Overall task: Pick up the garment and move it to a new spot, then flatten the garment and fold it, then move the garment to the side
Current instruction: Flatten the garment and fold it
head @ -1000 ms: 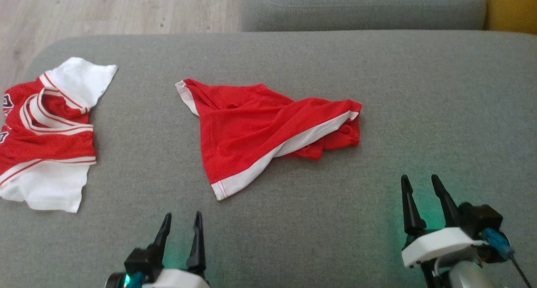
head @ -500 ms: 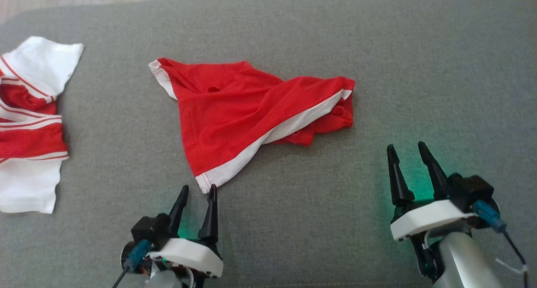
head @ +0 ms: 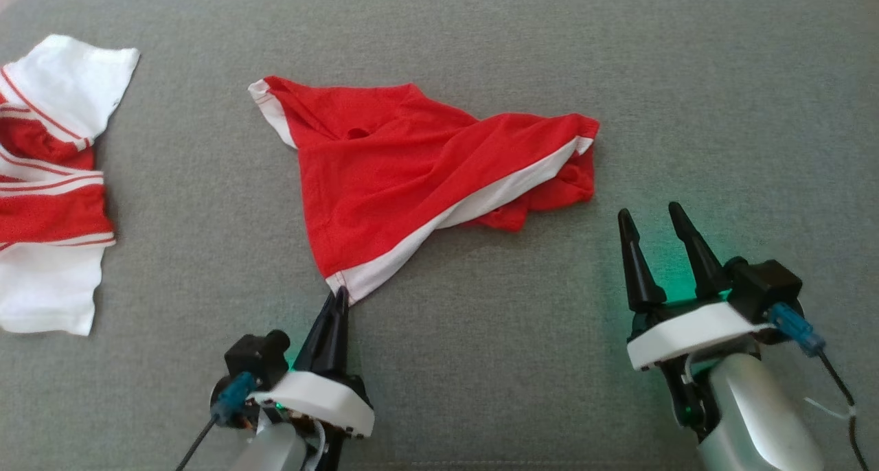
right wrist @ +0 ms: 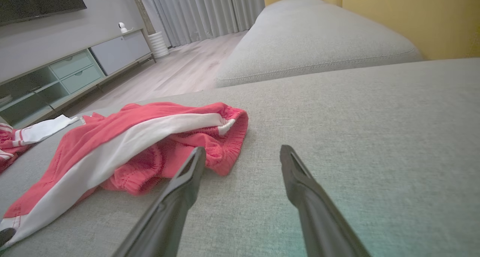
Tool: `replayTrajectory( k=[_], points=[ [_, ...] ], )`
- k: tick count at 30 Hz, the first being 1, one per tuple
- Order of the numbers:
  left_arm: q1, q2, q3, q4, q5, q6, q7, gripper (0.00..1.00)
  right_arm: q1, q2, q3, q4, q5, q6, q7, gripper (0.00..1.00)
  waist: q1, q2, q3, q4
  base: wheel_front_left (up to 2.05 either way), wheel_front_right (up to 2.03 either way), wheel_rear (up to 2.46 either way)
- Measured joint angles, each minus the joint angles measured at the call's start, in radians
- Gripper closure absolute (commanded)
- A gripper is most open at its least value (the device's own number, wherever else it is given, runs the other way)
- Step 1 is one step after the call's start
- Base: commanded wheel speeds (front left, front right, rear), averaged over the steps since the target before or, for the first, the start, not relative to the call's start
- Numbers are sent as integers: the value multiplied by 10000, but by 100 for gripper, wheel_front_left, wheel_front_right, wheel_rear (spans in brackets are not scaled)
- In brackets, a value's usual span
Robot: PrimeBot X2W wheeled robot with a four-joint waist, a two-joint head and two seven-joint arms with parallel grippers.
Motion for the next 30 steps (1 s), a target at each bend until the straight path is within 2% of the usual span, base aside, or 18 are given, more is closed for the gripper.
replayTrajectory(
  k=[3,6,9,13,20,30],
  points=[
    [-4,-13,190,-153,142,81,25,100,-146,-10,121,98,153,0,0,0,0,0,61,100,0,0,0],
    [-13,-12,851,-888,449,282,33,100,-340,-10,217,418,635,0,0,0,1,0,140,217,0,0,0],
    [-27,-12,1306,-1501,732,293,33,100,-709,-10,424,759,1095,0,0,0,0,0,214,358,0,0,0],
    [-28,-17,1358,-1618,965,267,33,100,-1321,2,851,1212,1929,0,0,0,0,0,354,519,0,0,0],
    [-83,-15,1358,-1685,970,267,33,100,-2118,0,1011,2270,3595,-15,-33,0,-1,0,609,727,0,0,0],
    [-207,-17,1329,-1691,970,278,33,100,-2803,-136,1649,2548,4029,-19,-58,0,0,0,800,891,0,0,0]
  ],
)
